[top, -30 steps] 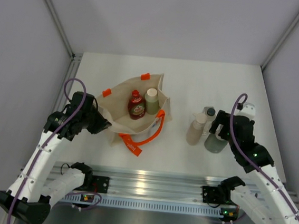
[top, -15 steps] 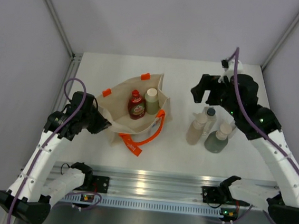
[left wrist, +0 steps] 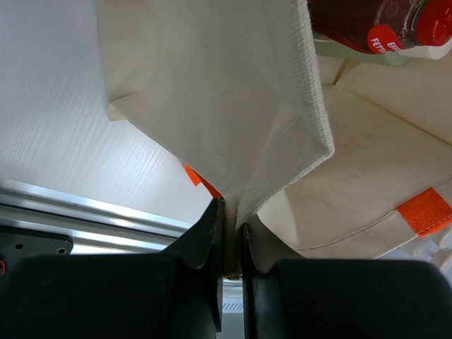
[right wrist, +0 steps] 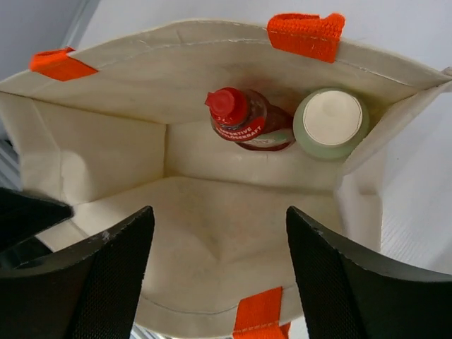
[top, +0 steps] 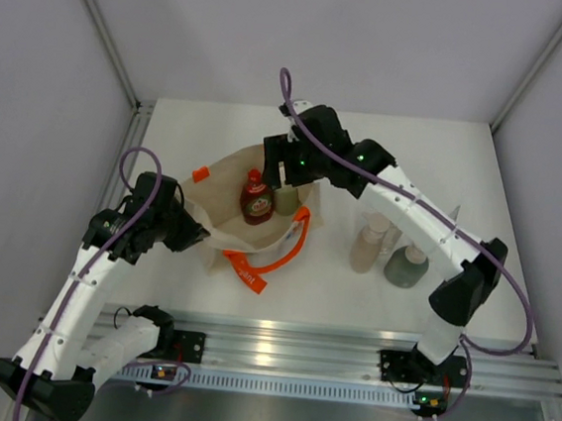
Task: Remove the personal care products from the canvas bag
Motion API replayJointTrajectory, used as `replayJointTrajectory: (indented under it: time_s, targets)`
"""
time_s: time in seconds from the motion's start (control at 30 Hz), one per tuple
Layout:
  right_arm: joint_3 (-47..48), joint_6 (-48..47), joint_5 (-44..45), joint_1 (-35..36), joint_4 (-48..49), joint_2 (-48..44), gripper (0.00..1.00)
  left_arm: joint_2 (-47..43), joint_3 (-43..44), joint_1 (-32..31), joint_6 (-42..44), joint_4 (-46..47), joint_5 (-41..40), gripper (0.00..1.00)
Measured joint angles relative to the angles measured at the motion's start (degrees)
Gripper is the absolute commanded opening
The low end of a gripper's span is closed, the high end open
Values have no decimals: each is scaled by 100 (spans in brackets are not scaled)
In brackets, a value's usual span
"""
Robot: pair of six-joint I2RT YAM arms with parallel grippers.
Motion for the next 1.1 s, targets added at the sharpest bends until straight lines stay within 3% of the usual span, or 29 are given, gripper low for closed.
replayJointTrajectory:
  time_s: [0.23,0.67,1.1]
  targets:
    - [127,326,588,-9,-205,706,66,2,2,0,2,0,2,0]
    - [758,216,1864,-66,-234,1698,69,15,15,0,4,4,0,0]
    - [837,-31,2006,-131,-138,2240,71,66,26,0,57,31,2,0]
